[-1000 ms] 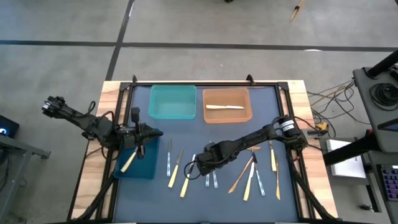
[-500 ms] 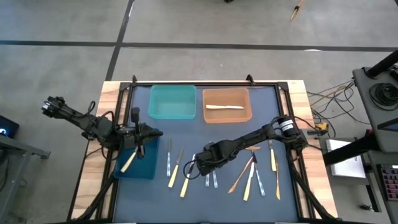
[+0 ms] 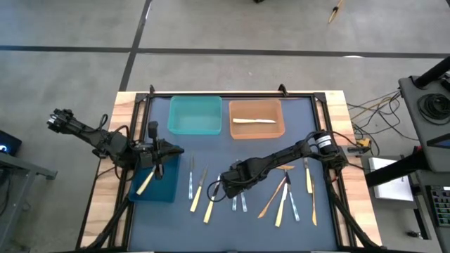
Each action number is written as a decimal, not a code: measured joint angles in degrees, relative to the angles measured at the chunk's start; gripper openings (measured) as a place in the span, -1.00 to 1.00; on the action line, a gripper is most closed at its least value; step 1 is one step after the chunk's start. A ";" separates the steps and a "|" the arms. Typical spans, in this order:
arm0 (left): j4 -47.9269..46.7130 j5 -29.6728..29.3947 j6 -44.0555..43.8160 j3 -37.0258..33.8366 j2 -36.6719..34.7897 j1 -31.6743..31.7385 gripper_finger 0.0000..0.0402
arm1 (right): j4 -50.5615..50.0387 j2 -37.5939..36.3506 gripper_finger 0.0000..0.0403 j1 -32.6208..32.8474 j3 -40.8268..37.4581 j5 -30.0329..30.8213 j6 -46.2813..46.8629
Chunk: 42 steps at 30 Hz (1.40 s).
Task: Sort silverware by color (type)
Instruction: Put the white knife into the light blue bin
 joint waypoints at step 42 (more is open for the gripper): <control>0.02 0.04 -0.02 -0.02 -0.02 0.00 -1.00 | -2.75 -14.56 -0.93 -1.14 -0.37 5.65 -8.49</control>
